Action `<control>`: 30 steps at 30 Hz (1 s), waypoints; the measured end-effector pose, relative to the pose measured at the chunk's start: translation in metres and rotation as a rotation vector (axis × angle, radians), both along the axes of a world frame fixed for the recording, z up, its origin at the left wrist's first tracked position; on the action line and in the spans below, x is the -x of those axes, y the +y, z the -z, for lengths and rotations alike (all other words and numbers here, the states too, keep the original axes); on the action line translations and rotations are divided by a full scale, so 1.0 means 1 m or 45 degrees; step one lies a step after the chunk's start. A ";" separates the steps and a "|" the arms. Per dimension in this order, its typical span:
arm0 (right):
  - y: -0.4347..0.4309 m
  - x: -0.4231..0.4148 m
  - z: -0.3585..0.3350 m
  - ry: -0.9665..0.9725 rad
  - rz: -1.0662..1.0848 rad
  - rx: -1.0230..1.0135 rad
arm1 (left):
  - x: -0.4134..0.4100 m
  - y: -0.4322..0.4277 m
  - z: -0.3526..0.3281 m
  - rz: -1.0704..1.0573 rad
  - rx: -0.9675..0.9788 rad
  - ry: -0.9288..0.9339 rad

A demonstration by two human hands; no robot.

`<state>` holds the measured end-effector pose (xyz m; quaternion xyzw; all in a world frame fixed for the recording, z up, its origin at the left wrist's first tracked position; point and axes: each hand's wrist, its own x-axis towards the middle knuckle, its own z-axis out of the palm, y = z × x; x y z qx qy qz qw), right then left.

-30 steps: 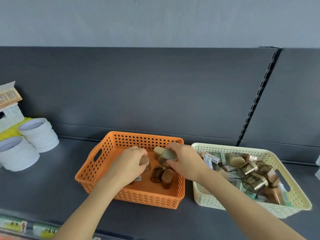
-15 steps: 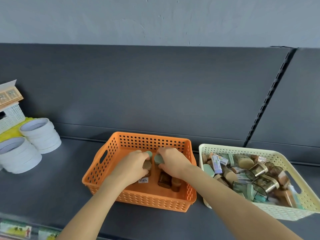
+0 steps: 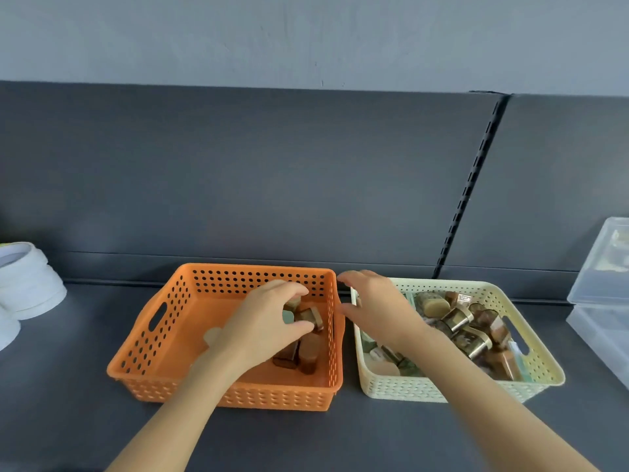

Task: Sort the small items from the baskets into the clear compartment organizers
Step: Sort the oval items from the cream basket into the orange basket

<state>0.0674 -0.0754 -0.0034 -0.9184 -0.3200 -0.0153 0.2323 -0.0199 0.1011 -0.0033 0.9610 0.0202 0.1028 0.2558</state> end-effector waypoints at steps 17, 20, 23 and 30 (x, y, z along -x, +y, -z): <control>-0.174 0.008 0.025 0.093 0.386 0.078 | -0.046 -0.120 0.017 0.502 0.015 0.125; -0.181 0.002 0.028 0.087 0.414 0.053 | -0.056 -0.132 0.022 0.532 -0.031 0.206; -0.185 -0.003 0.029 0.143 0.455 0.066 | -0.065 -0.144 0.023 0.574 -0.096 0.260; -0.188 -0.007 0.028 0.208 0.487 0.100 | -0.078 -0.162 0.027 0.643 -0.187 0.320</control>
